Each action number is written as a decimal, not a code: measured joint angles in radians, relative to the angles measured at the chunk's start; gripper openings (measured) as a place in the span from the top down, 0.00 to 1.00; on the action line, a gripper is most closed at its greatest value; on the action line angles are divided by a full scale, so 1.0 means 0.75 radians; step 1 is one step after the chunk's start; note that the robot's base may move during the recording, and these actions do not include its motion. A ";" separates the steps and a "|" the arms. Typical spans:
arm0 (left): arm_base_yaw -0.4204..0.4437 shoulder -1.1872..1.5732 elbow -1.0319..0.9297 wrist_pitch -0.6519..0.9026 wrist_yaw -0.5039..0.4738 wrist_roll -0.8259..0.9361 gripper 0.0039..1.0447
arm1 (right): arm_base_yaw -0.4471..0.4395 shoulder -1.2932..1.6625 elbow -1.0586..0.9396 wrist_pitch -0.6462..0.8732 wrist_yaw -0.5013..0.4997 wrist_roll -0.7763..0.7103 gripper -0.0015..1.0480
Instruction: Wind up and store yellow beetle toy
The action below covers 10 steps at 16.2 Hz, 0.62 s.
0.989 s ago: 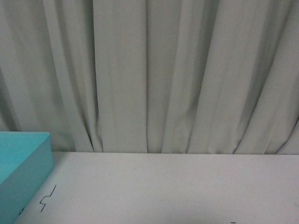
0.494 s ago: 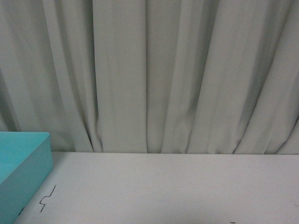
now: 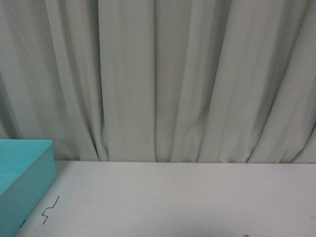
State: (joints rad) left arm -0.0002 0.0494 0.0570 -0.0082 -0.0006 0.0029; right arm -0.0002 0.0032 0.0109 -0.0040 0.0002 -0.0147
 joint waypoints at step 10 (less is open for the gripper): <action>0.000 -0.058 -0.063 0.006 0.000 0.000 0.99 | 0.000 0.000 0.000 0.001 0.000 0.001 0.06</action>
State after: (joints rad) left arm -0.0002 0.0059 0.0101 -0.0040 -0.0006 0.0029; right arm -0.0002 0.0032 0.0109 -0.0036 0.0002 -0.0143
